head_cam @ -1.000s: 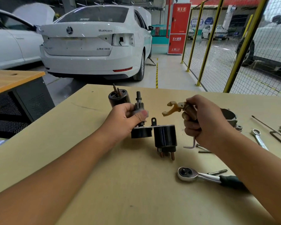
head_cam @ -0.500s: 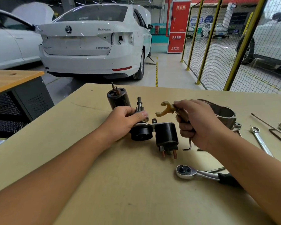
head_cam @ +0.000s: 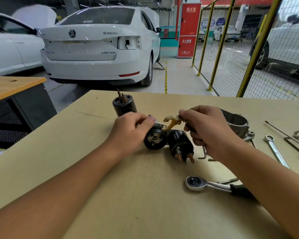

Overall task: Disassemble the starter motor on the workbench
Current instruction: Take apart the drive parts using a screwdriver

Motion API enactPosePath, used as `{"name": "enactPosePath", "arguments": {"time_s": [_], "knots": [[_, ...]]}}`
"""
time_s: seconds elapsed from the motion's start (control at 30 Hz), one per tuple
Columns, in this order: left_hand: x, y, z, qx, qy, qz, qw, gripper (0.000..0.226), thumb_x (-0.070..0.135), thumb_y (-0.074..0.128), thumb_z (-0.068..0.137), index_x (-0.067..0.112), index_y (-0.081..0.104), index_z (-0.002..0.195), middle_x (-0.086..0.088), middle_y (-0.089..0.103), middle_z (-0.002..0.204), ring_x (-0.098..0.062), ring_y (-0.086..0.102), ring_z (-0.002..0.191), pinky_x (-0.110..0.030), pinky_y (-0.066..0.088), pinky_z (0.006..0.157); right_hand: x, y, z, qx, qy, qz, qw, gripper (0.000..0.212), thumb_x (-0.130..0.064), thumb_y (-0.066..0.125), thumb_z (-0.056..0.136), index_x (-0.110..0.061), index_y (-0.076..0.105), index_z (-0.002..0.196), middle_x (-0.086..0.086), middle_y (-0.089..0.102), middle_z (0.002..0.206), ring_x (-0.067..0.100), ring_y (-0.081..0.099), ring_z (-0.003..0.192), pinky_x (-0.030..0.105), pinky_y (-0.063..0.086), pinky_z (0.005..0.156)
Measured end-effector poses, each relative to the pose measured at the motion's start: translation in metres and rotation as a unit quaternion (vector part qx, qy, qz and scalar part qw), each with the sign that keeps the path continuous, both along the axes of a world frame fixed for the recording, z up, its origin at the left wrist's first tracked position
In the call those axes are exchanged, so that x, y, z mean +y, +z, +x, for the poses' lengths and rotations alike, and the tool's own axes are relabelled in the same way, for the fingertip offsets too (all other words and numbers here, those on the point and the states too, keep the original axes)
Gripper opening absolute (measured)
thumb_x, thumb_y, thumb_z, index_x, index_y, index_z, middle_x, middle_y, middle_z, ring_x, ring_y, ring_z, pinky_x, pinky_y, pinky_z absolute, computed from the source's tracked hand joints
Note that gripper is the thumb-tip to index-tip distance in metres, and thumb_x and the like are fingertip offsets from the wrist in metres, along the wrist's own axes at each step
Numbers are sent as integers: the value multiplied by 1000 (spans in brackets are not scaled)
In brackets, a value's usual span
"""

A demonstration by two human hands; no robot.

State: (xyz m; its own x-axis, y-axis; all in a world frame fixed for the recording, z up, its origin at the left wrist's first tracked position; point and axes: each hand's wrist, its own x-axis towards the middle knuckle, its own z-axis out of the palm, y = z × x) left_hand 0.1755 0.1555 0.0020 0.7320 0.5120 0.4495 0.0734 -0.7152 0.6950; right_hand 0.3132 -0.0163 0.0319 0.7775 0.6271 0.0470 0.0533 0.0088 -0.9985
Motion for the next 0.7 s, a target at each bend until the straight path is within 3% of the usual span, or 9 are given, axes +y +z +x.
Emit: {"name": "enactPosePath", "arguments": {"time_s": [0.13, 0.23, 0.33, 0.53, 0.6, 0.7], "knots": [[-15, 10, -5, -102, -70, 93, 988, 51, 54, 64, 89, 14, 72, 120, 10, 66, 100, -2, 56, 84, -20, 45, 73, 0, 6, -5, -68, 3, 9, 998, 30, -39, 76, 88, -13, 68, 100, 13, 67, 73, 10, 45, 43, 24, 35, 43], [-25, 11, -5, -124, -86, 153, 977, 40, 40, 71, 92, 9, 74, 118, 2, 73, 103, -10, 60, 92, -30, 50, 82, -2, 12, -10, -126, 5, 9, 992, 33, -41, 78, 85, -15, 64, 101, 10, 71, 74, 3, 53, 42, 19, 38, 41], [-27, 13, -5, -146, -95, 121, 977, 29, 26, 70, 93, 7, 76, 114, 0, 75, 102, -12, 63, 94, -33, 51, 84, -5, 17, -14, -145, 31, 14, 989, 36, -41, 77, 85, -11, 62, 99, 13, 72, 75, 3, 54, 42, 17, 38, 41], [-27, 13, -7, -164, -114, 75, 977, 35, 31, 70, 91, 12, 72, 120, 11, 72, 107, -1, 68, 101, -17, 50, 87, -6, 20, -17, -171, 47, 6, 984, 35, -43, 71, 87, -9, 65, 96, 10, 74, 75, 2, 56, 43, 15, 39, 43], [-30, 13, -7, -165, -125, 47, 977, 29, 30, 66, 95, 17, 70, 120, 11, 73, 110, -3, 69, 103, -21, 54, 88, -7, 21, -18, -156, 62, 12, 986, 39, -45, 71, 86, -8, 65, 97, 9, 74, 74, 4, 56, 44, 18, 39, 42], [-30, 14, -6, -158, -140, -43, 976, 22, 29, 63, 96, 21, 71, 116, 5, 76, 107, -13, 73, 103, -40, 60, 91, -7, 22, -17, -128, 89, 13, 988, 51, -50, 69, 81, -3, 63, 100, 13, 71, 73, 8, 51, 43, 23, 37, 41]]}}
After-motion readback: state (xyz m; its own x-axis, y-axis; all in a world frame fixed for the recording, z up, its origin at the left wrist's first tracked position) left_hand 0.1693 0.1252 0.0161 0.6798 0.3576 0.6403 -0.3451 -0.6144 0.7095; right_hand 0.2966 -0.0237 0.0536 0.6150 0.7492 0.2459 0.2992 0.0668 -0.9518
